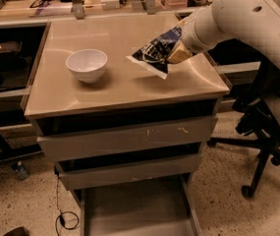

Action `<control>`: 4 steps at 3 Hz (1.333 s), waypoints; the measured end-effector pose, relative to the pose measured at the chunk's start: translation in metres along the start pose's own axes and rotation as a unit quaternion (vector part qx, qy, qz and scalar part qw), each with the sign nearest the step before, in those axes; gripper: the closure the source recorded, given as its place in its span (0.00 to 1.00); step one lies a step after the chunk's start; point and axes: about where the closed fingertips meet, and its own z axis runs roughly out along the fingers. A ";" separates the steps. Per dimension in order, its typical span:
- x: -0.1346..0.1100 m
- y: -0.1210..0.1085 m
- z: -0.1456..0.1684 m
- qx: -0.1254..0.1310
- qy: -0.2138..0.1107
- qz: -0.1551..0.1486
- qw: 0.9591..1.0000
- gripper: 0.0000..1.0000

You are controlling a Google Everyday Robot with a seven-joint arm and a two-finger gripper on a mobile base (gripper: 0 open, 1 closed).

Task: Pick blue chip bag from bottom drawer and place on counter

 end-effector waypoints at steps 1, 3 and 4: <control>0.009 0.002 0.022 -0.042 -0.014 0.016 0.999 1.00; 0.009 0.015 0.061 -0.115 -0.041 0.026 0.992 1.00; 0.003 0.021 0.078 -0.140 -0.049 0.022 0.989 1.00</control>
Offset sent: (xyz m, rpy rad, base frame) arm 0.0290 0.0102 -0.0559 0.1306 0.2287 0.1303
